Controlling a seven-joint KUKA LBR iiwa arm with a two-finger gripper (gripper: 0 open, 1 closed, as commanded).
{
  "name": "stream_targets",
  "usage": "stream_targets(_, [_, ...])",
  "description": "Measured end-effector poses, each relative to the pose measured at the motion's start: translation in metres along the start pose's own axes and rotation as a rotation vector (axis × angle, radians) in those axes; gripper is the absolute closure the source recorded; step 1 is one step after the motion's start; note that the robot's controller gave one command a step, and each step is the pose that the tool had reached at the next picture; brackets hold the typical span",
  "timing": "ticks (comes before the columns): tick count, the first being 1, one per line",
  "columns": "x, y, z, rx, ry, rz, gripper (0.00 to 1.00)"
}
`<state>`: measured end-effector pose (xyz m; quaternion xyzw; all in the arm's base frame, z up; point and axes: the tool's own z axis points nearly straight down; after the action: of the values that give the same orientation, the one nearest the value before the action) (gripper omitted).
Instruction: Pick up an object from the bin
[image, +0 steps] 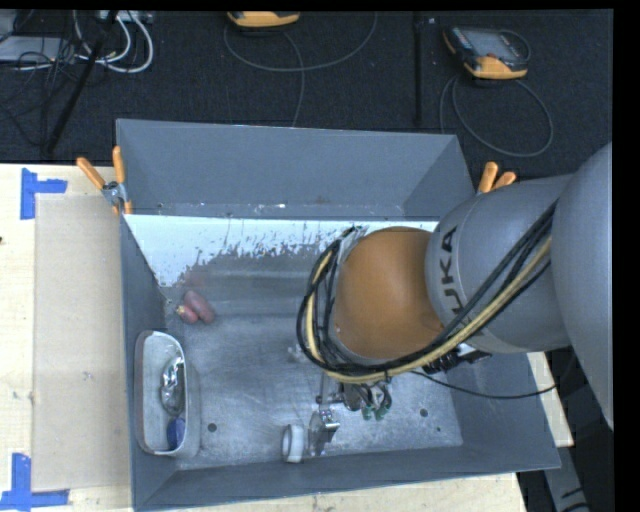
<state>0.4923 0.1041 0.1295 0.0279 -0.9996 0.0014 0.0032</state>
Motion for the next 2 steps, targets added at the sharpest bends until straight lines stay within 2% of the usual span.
stream_targets(1, [0.012,-0.017,0.055,-0.007,-0.05,-0.016,0.0])
stream_targets(2, [0.022,-0.07,-0.032,-0.001,-0.012,0.071,0.0])
